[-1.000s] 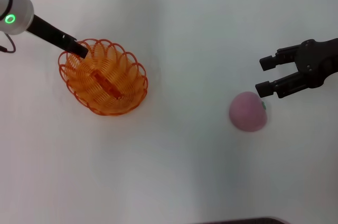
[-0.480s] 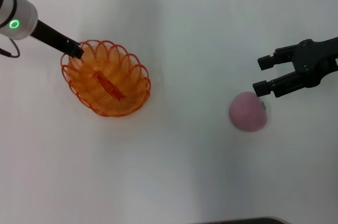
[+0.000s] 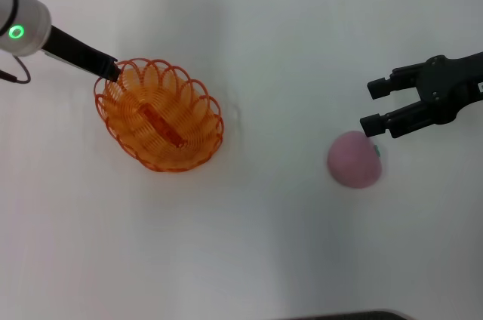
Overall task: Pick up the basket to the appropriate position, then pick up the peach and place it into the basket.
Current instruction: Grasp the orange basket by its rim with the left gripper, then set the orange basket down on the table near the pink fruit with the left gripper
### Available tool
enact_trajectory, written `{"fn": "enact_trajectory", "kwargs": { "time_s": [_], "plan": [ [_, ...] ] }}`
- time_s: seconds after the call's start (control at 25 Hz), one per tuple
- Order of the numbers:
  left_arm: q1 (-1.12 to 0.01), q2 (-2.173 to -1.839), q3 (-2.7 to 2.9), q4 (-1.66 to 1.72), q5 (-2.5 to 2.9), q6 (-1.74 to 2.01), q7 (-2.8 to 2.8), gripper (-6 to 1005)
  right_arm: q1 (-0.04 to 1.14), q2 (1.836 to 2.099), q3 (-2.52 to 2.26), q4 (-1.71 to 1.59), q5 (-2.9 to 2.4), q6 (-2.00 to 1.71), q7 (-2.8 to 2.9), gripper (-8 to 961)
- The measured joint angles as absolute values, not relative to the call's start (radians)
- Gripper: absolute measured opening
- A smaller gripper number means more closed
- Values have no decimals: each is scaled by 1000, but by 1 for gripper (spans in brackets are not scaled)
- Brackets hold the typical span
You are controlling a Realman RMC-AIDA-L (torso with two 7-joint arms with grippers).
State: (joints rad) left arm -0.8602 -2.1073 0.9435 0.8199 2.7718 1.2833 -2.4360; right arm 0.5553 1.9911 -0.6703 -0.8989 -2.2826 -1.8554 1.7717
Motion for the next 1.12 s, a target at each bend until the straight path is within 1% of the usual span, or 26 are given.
{"fn": "enact_trajectory", "kwargs": {
  "time_s": [0.12,0.24,0.44,0.52,0.64,0.84,0.96,1.12],
  "plan": [
    [-861,-2095,844,821,2749,1332,-2434,48,555,1991,-670,-899,-2283,-1854,1772,946],
    [-852,-2072,734,820,2711,1389,-2440,46,554,1992,-670,-899,-2283,-1853,1771,945],
    [-795,-2032,532,815,2635,1465,-2446,39,554,1995,-670,-899,-2282,-1853,1770,945],
    [-762,-2026,467,816,2617,1488,-2453,37,554,1996,-670,-899,-2282,-1853,1770,945],
    [-712,-2032,420,813,2611,1511,-2475,46,553,1997,-670,-898,-2283,-1850,1770,945],
    [-624,-2065,417,811,2611,1558,-2575,95,555,2000,-670,-897,-2283,-1847,1770,944],
    [-595,-2077,420,811,2608,1619,-2572,150,562,2001,-670,-897,-2283,-1845,1770,944],
    [-581,-2079,417,817,2608,1660,-2554,223,570,2002,-673,-897,-2283,-1844,1770,944]
  ]
}}
